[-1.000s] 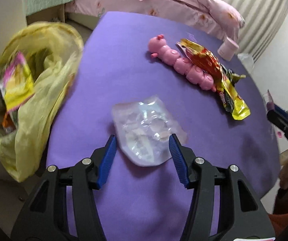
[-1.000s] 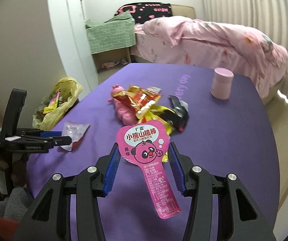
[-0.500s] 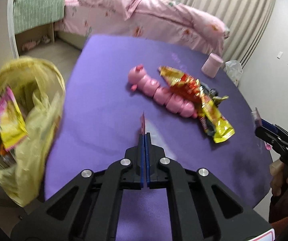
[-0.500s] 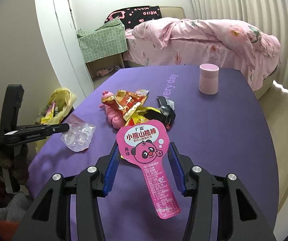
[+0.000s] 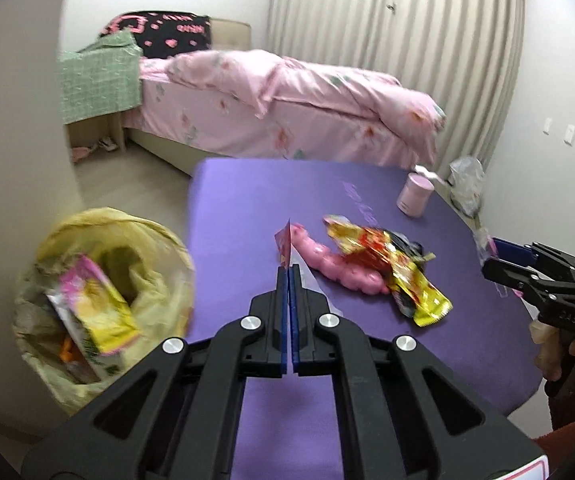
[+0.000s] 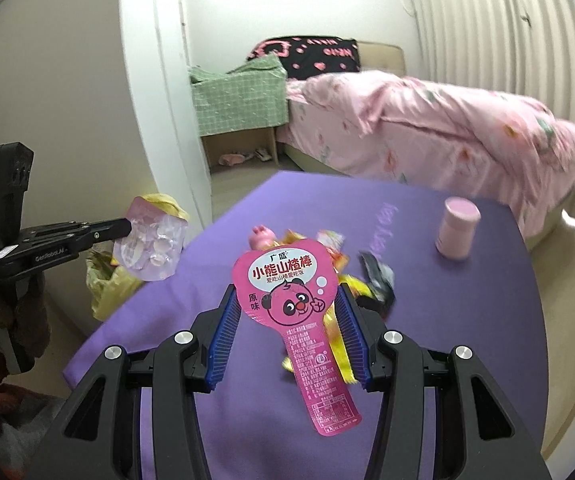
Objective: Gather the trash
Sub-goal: 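Carry the plastic tray and lollipop card into the yellow bag and release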
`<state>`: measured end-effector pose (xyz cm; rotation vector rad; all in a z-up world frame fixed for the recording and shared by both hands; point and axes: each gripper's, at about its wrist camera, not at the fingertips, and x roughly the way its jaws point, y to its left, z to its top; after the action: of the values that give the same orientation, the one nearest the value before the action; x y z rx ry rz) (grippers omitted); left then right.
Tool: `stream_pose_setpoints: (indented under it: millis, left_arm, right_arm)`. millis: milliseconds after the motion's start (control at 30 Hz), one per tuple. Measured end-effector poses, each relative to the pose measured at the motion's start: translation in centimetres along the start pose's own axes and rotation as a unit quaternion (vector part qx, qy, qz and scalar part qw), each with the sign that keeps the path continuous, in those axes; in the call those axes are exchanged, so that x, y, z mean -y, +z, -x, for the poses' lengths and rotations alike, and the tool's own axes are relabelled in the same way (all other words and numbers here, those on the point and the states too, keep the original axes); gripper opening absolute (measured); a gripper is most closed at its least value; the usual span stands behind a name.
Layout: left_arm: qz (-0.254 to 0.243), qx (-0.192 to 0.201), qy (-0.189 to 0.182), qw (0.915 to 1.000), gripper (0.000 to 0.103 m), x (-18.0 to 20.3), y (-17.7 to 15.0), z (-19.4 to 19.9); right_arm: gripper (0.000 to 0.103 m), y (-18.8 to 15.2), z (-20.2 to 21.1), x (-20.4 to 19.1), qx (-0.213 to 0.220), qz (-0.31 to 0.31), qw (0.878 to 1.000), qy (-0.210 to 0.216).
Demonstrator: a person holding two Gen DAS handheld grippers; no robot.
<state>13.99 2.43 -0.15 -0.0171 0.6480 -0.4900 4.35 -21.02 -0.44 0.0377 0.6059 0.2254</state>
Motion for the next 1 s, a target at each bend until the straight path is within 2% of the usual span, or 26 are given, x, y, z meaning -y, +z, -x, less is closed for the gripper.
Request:
stream_pose_setpoints:
  millis: [167, 433, 600, 767, 1000]
  left_arm:
    - [0.036, 0.017, 0.036, 0.9985, 0.001, -4.2, -0.1, 1.8]
    - [0.097, 0.032, 0.115, 0.9882, 0.001, -12.7, -1.7, 3.9]
    - [0.127, 0.008, 0.113, 0.9855, 0.001, -17.0, -3.2, 2.2]
    - [0.159, -0.032, 0.067, 0.9845, 0.001, -18.8, -4.1, -1.7]
    - [0.12, -0.097, 0.089, 0.984, 0.003, -18.3, -4.8, -8.1]
  right_arm:
    - [0.046, 1.9, -0.8, -2.3, 0.005, 0.033, 0.999, 0.011]
    - [0.046, 3.4, -3.1, -5.8, -0.008, 0.069, 0.997, 0.033]
    - [0.046, 3.2, -4.9, -7.0, -0.029, 0.081, 0.995, 0.042]
    - [0.046, 2.6, -6.9, -7.3, -0.056, 0.087, 0.994, 0.039]
    - [0.046, 1.9, -9.0, -6.8, -0.084, 0.08, 0.992, 0.04]
